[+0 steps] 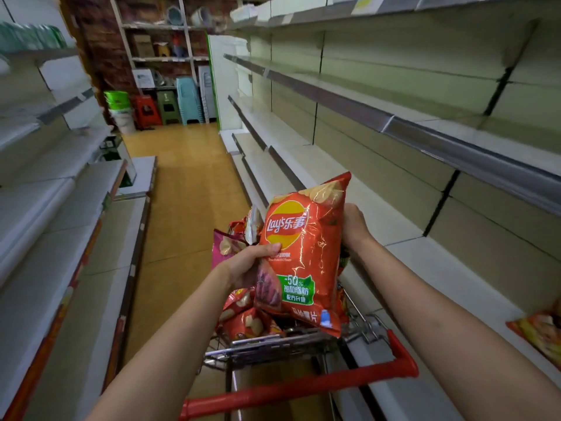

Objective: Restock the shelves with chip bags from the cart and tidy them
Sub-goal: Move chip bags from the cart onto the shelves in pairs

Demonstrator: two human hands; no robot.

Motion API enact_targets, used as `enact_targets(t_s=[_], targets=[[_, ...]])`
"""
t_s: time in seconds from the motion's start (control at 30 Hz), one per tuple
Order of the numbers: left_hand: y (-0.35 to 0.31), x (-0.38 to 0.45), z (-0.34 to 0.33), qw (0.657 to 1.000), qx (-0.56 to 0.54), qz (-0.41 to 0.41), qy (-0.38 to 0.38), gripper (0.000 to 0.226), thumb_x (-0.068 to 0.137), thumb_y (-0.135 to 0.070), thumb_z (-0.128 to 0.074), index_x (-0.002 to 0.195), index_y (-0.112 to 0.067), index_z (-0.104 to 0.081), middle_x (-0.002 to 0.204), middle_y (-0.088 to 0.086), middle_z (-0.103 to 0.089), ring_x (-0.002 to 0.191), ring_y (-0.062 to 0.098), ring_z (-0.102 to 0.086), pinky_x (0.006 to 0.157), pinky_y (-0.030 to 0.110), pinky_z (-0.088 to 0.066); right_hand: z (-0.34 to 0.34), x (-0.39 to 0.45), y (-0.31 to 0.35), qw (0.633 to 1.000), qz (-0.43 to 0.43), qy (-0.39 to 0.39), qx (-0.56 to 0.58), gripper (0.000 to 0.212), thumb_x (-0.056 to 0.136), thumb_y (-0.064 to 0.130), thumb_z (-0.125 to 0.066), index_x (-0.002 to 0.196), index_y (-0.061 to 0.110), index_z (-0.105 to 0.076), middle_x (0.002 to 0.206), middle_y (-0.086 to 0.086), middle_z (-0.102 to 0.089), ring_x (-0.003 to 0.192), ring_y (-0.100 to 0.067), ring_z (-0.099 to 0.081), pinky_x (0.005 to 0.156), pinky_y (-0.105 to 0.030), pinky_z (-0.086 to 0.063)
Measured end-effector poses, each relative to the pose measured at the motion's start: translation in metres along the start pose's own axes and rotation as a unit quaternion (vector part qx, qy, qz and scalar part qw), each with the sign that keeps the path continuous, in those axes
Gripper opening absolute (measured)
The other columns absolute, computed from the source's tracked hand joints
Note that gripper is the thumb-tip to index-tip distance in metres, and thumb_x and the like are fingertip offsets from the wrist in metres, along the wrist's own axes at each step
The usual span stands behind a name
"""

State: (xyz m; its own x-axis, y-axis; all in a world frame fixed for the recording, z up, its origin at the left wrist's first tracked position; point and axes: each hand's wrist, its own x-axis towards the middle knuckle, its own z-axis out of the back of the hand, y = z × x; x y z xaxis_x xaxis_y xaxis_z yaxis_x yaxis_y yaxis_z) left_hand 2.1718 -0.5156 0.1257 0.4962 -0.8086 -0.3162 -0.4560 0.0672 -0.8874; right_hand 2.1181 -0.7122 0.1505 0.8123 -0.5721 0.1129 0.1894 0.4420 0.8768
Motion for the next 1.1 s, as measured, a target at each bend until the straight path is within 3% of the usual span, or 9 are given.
enact_targets(t_s=[0.13,0.2,0.3,0.43,0.6,0.73,0.83,1.0,1.1], targets=[[0.016,-0.033,-0.023,1.0,0.0,-0.007,0.016,0.106,0.008,-0.034,-0.098,0.101,-0.006,-0.056,0.079,0.008,-0.074,0.069,0.019,-0.073,0.06,0.03,-0.059,0.013,-0.038,0.006,0.999,0.001,0.001,0.054,0.024,0.076,0.016,-0.059,0.072,-0.008,-0.061,0.084,-0.018,-0.071,0.073,-0.018,-0.05,0.065,-0.032,-0.041],[0.022,-0.051,-0.035,1.0,0.004,-0.014,0.009,0.106,0.006,-0.035,-0.097,0.1,-0.007,-0.057,0.077,0.008,-0.074,0.067,0.019,-0.072,0.058,0.029,-0.058,0.019,-0.053,0.012,0.999,0.017,0.006,0.036,0.018,0.079,0.012,-0.057,0.067,-0.001,-0.06,0.09,-0.022,-0.07,0.073,-0.019,-0.051,0.068,-0.034,-0.042],[0.03,-0.073,-0.046,0.999,-0.015,-0.037,-0.011,0.106,0.003,-0.035,-0.096,0.097,-0.006,-0.057,0.075,0.01,-0.074,0.064,0.02,-0.072,0.053,0.029,-0.057,0.029,-0.074,0.026,0.998,0.057,0.012,0.028,0.027,0.086,0.011,-0.057,0.06,0.017,-0.06,0.074,-0.004,-0.068,0.078,-0.023,-0.06,0.073,-0.038,-0.048],[0.035,-0.087,-0.043,0.995,-0.053,-0.072,-0.037,0.104,0.009,-0.036,-0.097,0.101,-0.005,-0.059,0.082,0.013,-0.074,0.071,0.024,-0.073,0.06,0.034,-0.06,0.032,-0.096,0.042,0.991,0.116,0.028,0.054,0.019,0.095,0.022,-0.054,0.104,0.023,-0.071,0.109,0.003,-0.068,0.108,-0.017,-0.061,0.093,-0.034,-0.047],[0.027,-0.089,-0.039,0.99,-0.082,-0.104,-0.046,0.109,0.017,-0.042,-0.098,0.111,-0.007,-0.057,0.094,0.014,-0.073,0.082,0.027,-0.072,0.076,0.04,-0.057,0.035,-0.111,0.031,0.996,0.077,0.025,0.024,0.07,0.09,0.036,-0.064,0.149,0.019,-0.03,0.153,-0.005,-0.026,0.142,-0.022,-0.023,0.115,-0.043,-0.026],[0.025,-0.085,-0.038,0.992,-0.084,-0.096,-0.025,0.111,0.02,-0.042,-0.098,0.115,-0.007,-0.055,0.097,0.015,-0.072,0.085,0.028,-0.071,0.077,0.042,-0.057,0.031,-0.12,0.016,0.996,0.013,0.024,0.086,0.099,0.08,0.048,-0.07,0.154,0.023,-0.009,0.16,-0.003,-0.007,0.146,-0.024,-0.011,0.116,-0.052,-0.023],[0.026,-0.084,-0.032,0.992,-0.088,-0.091,-0.011,0.109,0.018,-0.04,-0.098,0.112,-0.007,-0.055,0.092,0.014,-0.073,0.082,0.028,-0.072,0.072,0.041,-0.059,0.025,-0.129,0.014,0.986,-0.011,0.013,0.166,0.113,0.07,0.045,-0.076,0.154,0.025,-0.003,0.16,0.002,-0.001,0.147,-0.022,-0.01,0.117,-0.047,-0.022],[0.019,-0.088,-0.013,0.989,-0.127,-0.078,0.022,0.11,0.014,-0.041,-0.097,0.11,-0.008,-0.057,0.089,0.014,-0.073,0.077,0.027,-0.072,0.067,0.04,-0.06,0.008,-0.141,0.011,0.958,-0.089,0.041,0.269,0.151,0.035,0.055,-0.089,0.152,0.035,0.005,0.161,-0.005,-0.01,0.142,-0.028,-0.027,0.113,-0.053,-0.03],[0.012,-0.091,-0.012,0.983,-0.152,-0.085,0.053,0.109,0.007,-0.039,-0.097,0.104,-0.006,-0.059,0.083,0.015,-0.074,0.069,0.027,-0.073,0.056,0.038,-0.059,0.002,-0.152,0.012,0.947,-0.106,0.058,0.297,0.133,0.044,0.048,-0.091,0.149,0.029,-0.013,0.145,-0.013,-0.044,0.126,-0.032,-0.05,0.108,-0.055,-0.037]])
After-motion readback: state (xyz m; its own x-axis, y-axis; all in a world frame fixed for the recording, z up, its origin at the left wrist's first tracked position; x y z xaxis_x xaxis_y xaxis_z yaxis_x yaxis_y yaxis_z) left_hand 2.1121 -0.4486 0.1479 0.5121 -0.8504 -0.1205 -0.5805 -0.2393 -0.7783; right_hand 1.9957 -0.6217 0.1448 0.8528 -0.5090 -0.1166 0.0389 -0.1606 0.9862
